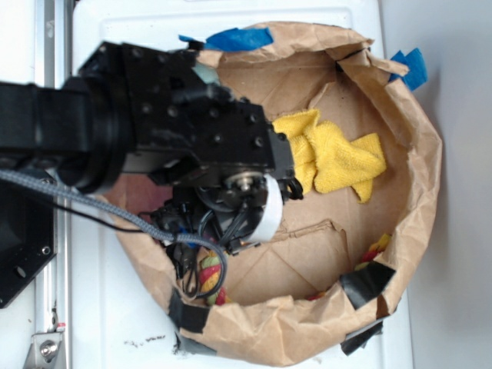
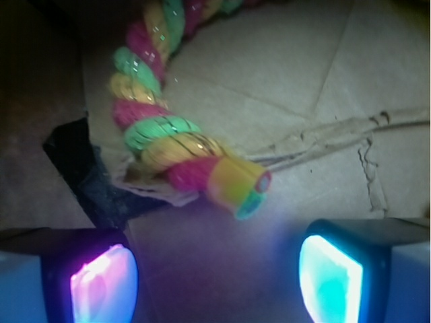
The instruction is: Grab the multicolored rope.
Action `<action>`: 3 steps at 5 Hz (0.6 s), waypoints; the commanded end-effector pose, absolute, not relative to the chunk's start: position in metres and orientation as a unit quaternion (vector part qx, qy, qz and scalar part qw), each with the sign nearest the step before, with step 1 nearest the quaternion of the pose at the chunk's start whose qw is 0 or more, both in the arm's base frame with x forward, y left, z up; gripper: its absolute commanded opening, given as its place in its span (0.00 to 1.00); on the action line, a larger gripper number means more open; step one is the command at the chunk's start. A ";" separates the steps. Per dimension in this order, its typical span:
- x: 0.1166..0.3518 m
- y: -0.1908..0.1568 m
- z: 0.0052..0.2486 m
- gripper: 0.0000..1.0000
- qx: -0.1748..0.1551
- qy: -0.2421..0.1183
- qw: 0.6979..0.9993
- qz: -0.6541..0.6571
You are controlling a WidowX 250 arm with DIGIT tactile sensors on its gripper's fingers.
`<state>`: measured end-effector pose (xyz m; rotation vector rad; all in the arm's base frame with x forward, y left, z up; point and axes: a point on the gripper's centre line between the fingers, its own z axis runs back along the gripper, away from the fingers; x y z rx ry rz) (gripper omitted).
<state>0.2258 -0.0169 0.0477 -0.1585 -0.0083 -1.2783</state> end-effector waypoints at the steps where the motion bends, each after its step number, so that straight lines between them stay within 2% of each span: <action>1: 0.236 -0.040 0.055 1.00 -0.063 -0.021 0.762 -0.644; 3: 0.225 -0.057 0.052 1.00 -0.048 -0.025 0.726 -0.685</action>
